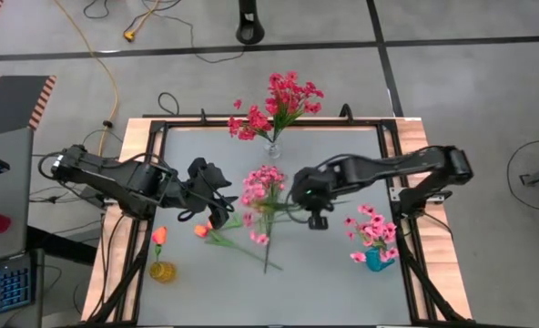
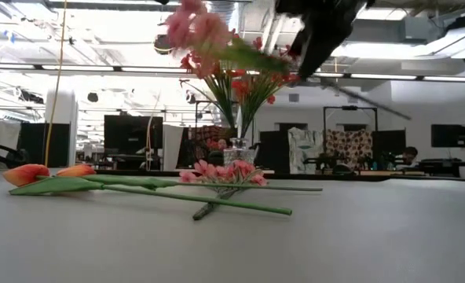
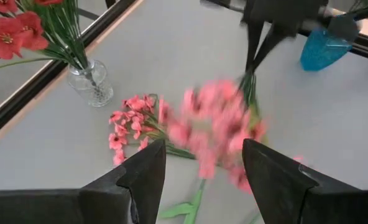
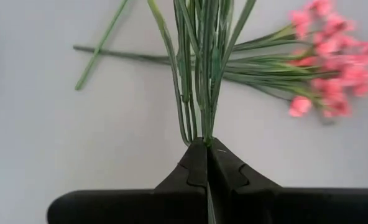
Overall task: Sort flowers into vase by color
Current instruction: Put the bottom pink flowers into the blue vase
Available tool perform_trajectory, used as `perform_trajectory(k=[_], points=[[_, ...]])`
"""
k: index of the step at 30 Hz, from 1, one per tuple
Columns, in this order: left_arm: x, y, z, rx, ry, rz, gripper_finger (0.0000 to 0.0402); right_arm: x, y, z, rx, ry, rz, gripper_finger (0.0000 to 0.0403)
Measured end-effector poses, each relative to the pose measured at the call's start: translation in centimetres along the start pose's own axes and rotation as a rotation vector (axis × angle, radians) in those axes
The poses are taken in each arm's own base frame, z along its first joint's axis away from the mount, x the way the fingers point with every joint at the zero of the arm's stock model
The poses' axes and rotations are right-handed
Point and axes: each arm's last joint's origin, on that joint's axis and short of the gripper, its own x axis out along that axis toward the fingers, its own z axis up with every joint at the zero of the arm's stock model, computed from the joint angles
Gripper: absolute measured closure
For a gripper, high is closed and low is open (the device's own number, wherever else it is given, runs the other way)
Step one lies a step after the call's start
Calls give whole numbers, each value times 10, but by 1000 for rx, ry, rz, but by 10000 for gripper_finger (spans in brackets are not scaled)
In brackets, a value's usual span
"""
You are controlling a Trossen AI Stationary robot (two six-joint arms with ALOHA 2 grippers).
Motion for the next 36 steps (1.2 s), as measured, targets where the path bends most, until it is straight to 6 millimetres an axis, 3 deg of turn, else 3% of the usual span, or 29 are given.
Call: perform_trajectory(k=[9, 21, 27, 36], points=[[1, -1, 1, -36, -13, 5, 201, -80, -3, -26, 67, -137, -98, 380], [0, -4, 4, -57, -59, -3, 201, -186, 8, -105, 354, -414, -265, 380], [0, -4, 4, -71, -64, -1, 201, -213, 10, -137, 463, -545, -289, 380], [0, -4, 4, -95, -65, 0, 201, -220, 14, -155, 539, -612, -306, 380]])
